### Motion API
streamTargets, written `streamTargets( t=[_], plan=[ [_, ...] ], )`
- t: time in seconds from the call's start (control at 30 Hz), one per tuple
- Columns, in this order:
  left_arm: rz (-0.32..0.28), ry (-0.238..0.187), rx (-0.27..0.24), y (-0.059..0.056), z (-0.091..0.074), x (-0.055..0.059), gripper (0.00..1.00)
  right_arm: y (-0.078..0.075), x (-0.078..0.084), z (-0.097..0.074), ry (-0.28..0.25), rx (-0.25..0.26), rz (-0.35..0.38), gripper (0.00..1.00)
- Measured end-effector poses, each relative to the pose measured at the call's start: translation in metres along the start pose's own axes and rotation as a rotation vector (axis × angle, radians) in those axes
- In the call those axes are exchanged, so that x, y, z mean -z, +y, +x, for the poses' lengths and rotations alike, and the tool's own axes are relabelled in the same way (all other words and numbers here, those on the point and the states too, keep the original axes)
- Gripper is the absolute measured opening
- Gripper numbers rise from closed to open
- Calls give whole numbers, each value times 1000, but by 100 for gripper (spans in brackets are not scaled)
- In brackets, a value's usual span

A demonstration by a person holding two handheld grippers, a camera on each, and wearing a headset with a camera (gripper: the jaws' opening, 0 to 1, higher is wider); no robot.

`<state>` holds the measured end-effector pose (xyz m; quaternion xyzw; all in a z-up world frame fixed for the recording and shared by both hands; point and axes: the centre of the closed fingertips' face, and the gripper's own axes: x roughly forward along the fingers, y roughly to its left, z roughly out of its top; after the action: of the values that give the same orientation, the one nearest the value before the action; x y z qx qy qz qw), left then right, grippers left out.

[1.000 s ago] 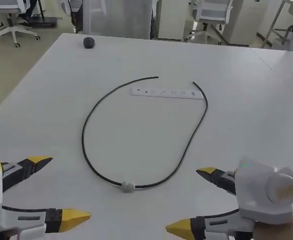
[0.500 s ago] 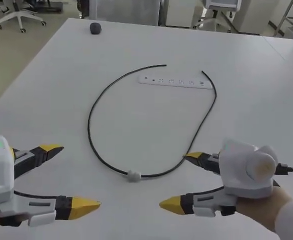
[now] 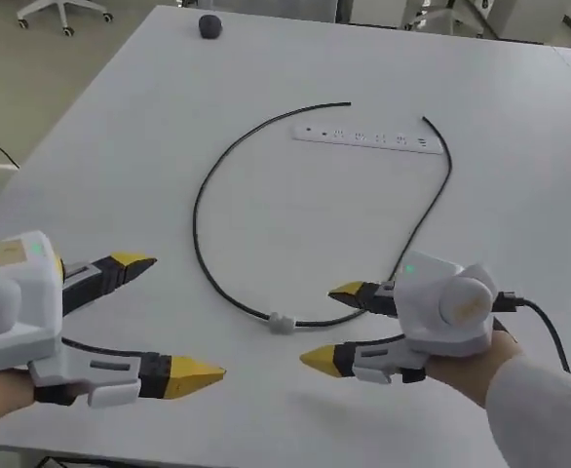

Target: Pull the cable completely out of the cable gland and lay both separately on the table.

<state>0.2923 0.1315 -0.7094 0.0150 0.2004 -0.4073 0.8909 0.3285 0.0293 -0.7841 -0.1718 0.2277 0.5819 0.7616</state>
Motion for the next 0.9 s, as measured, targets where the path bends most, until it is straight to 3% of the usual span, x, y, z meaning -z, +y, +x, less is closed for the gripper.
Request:
streamTargets(
  t=[0.5,0.9],
  plan=[
    [-6,1,1,1,1,-2,99,-4,7,36,3,-51,-33,30],
    [-13,6,2,4,2,-2,99,-4,12,49,14,-80,-47,19]
  ],
)
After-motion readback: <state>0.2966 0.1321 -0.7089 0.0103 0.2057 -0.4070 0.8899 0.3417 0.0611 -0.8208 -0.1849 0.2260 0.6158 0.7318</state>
